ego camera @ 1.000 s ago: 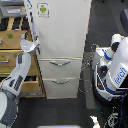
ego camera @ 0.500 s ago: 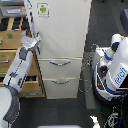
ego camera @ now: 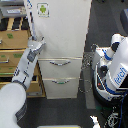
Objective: Opening the fridge
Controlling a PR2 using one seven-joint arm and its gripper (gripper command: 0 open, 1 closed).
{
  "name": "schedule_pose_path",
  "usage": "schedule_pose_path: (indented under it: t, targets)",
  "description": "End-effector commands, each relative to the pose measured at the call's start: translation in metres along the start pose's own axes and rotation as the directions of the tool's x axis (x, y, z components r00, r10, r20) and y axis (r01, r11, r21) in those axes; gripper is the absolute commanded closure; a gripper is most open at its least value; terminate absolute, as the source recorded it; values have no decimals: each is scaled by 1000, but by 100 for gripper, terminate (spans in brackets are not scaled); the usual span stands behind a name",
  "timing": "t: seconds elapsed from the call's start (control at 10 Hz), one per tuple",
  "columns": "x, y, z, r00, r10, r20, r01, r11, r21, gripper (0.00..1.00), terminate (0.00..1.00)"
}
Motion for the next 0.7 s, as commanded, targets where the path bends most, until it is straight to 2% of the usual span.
schedule_pose_path:
  t: [0.1,0.4,0.7]
  targets:
    - [51,-11,-67,998,-56,-38,51,993,-107,100,0]
    - [36,-4,-62,997,-57,-44,53,995,-88,100,0]
    - [-6,-13,-52,991,-132,-21,130,988,-80,100,0]
